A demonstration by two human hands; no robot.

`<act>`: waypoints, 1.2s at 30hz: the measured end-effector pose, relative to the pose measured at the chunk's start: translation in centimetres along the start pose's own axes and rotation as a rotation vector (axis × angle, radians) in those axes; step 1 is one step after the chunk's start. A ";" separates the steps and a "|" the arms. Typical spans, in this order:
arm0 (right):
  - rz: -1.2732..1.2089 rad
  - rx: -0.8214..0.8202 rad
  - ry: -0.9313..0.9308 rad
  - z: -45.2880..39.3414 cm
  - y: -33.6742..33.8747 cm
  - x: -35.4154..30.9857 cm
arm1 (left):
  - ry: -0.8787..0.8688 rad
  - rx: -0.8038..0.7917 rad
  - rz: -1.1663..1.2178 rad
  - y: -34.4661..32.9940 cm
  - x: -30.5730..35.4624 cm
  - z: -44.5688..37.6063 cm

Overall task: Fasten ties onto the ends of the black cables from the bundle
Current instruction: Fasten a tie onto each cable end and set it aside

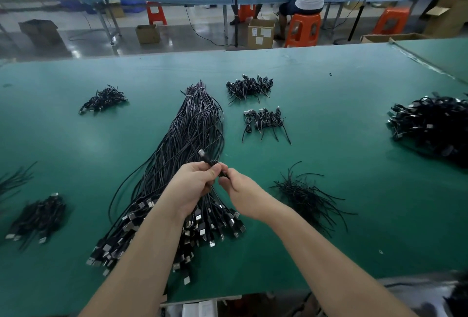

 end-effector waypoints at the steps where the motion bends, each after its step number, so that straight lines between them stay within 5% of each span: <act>1: -0.004 0.029 -0.002 0.0 -0.1 0.1 | 0.009 0.011 0.012 0.0 -0.1 0.0; 8: -0.013 0.133 -0.006 -0.1 -0.3 0.7 | 0.019 0.163 0.164 -0.2 -0.9 -0.2; 14: 0.017 0.126 -0.058 0.1 -0.3 1.4 | -0.139 0.313 -0.183 0.5 0.2 -0.5; 19: 0.053 0.099 -0.047 0.0 -0.3 1.5 | -0.195 0.161 -0.509 -0.7 0.3 -1.7; 24: 0.119 0.037 -0.062 0.0 -0.5 2.0 | -0.214 0.174 -0.617 -0.7 0.1 -2.1; 27: -0.069 0.029 -0.103 0.1 -0.7 2.2 | -0.205 0.169 -0.559 -1.0 0.3 -2.1; 32: -0.732 -0.088 -0.245 0.5 -2.0 3.0 | -0.174 0.092 -0.462 -1.3 0.4 -2.3; 36: -0.706 -0.126 -0.247 0.2 -2.4 3.9 | -0.164 0.055 -0.580 -1.8 -0.5 -2.6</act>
Point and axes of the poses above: each hand's wrist, its own z-axis away from the middle knuckle, its own y-axis out of the back of the hand, x = y × z, the point moved 8 cm from there along -z, towards the middle knuckle, and after that the axes turned 5 degrees about x, right-handed, at the moved point
